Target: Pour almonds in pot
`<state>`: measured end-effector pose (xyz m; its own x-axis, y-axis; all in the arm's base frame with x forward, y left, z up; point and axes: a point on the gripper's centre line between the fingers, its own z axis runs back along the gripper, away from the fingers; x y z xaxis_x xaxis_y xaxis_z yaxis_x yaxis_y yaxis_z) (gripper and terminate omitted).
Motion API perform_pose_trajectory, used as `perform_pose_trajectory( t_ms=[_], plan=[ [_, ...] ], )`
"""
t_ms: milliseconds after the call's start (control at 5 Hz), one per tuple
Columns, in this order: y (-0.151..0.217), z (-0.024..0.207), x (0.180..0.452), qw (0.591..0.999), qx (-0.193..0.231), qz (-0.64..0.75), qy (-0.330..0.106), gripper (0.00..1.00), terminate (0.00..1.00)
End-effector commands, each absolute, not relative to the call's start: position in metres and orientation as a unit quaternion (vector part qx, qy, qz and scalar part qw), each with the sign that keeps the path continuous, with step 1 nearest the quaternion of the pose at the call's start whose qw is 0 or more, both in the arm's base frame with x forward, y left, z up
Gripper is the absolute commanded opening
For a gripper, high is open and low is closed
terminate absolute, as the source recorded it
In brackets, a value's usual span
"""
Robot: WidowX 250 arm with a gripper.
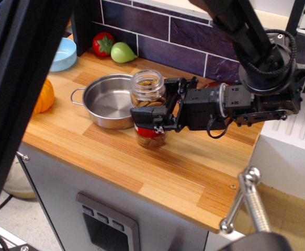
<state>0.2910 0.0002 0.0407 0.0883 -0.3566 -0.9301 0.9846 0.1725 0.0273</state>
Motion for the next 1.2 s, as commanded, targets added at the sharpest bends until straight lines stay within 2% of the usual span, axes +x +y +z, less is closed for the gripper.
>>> perform_pose_trajectory(
  t_ms=[0,200,400,600,800,1000],
  plan=[
    [0.006,0.077,0.283,0.689,0.339,-0.557,0.317,0.0,0.0],
    [0.008,0.084,0.281,0.718,0.25,-0.599,0.253,0.0,0.0],
    [0.009,0.092,0.281,0.737,0.143,-0.631,0.194,0.0,0.0],
    [0.007,0.094,0.281,0.736,0.082,-0.653,0.157,0.0,0.0],
    [0.004,0.089,0.28,0.725,0.05,-0.67,0.152,0.0,0.0],
    [-0.004,0.089,0.277,0.705,-0.007,-0.695,0.14,0.0,0.0]
  ],
)
